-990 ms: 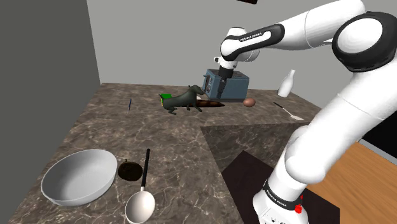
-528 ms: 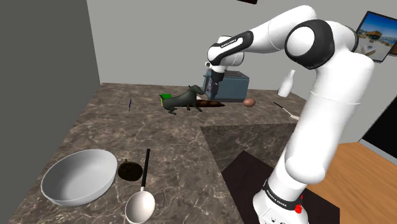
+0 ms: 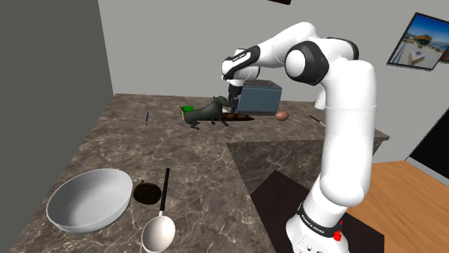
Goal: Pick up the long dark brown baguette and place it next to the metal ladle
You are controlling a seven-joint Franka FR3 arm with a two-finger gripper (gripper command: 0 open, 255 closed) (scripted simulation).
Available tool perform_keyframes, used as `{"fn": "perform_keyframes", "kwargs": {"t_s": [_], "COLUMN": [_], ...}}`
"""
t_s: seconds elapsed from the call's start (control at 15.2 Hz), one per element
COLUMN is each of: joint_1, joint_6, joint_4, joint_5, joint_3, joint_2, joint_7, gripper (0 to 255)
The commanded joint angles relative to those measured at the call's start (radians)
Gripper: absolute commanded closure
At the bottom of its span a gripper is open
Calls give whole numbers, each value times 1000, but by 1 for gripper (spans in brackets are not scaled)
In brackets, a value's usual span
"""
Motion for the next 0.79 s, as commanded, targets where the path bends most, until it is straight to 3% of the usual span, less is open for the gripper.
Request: {"fn": "perform_keyframes", "kwargs": {"t_s": [0.0,0.33,0.73], "joint_1": [-5,-12,-12], "joint_6": [15,73,73], "joint_4": [4,-19,-19], "joint_5": [9,31,31], "joint_3": [5,16,17], "joint_2": [19,58,58], "joint_7": [-12,-26,-26], "gripper": [0,0,0]}}
